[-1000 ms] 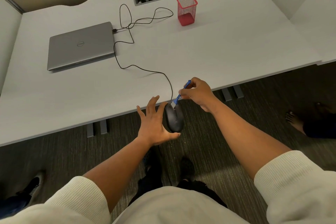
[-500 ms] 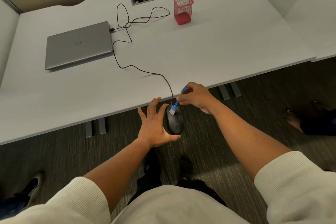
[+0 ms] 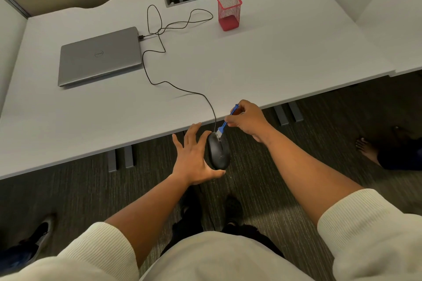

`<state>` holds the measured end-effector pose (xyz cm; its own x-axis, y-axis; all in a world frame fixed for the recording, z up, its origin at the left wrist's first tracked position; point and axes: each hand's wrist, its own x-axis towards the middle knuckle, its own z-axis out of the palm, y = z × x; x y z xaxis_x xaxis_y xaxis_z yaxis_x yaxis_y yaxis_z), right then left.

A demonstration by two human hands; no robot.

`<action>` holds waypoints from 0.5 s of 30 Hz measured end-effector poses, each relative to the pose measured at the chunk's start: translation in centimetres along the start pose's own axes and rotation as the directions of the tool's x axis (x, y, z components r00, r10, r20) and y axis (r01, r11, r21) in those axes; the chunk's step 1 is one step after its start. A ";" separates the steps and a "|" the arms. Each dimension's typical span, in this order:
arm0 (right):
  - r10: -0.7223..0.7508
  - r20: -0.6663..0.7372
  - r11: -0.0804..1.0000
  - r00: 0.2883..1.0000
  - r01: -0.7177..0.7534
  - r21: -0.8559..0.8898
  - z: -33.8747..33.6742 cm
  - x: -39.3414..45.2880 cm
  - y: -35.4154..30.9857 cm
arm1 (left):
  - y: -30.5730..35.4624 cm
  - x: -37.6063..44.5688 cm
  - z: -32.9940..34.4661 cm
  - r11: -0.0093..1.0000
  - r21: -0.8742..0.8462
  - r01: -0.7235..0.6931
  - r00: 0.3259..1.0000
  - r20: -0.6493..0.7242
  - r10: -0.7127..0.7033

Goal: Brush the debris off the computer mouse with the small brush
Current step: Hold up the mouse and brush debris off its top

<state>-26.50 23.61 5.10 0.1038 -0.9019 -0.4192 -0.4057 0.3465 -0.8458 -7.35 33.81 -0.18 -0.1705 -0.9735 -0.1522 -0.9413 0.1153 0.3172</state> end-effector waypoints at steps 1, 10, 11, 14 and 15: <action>-0.002 -0.045 1.000 0.999 0.002 -0.002 0.0 0.1 0.0 | 0.0 0.0 0.0 1.000 0.005 -0.003 1.000 -0.003 0.003; 0.018 0.086 0.990 0.996 -0.029 0.135 -0.2 -0.1 0.5 | -0.1 -0.2 0.3 0.999 0.029 -0.034 0.999 0.004 0.033; 0.029 0.035 0.993 0.999 -0.033 0.115 -0.1 -0.1 0.7 | -0.1 -0.2 0.2 0.999 0.035 -0.041 0.999 0.007 0.041; 0.079 -0.074 0.989 0.994 -0.069 0.131 -0.1 0.2 1.3 | -0.2 -0.2 0.1 0.996 0.065 -0.062 0.998 0.014 0.061; 0.093 -0.062 0.983 0.994 -0.082 0.163 -0.3 0.3 1.4 | -0.2 -0.3 0.0 0.995 0.073 -0.067 0.998 0.017 0.066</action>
<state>-27.30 23.79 3.86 0.0086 -0.8800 -0.4749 -0.2596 0.4566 -0.8509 -7.09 34.04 -0.23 -0.2367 -0.9605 -0.1466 -0.9466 0.1940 0.2576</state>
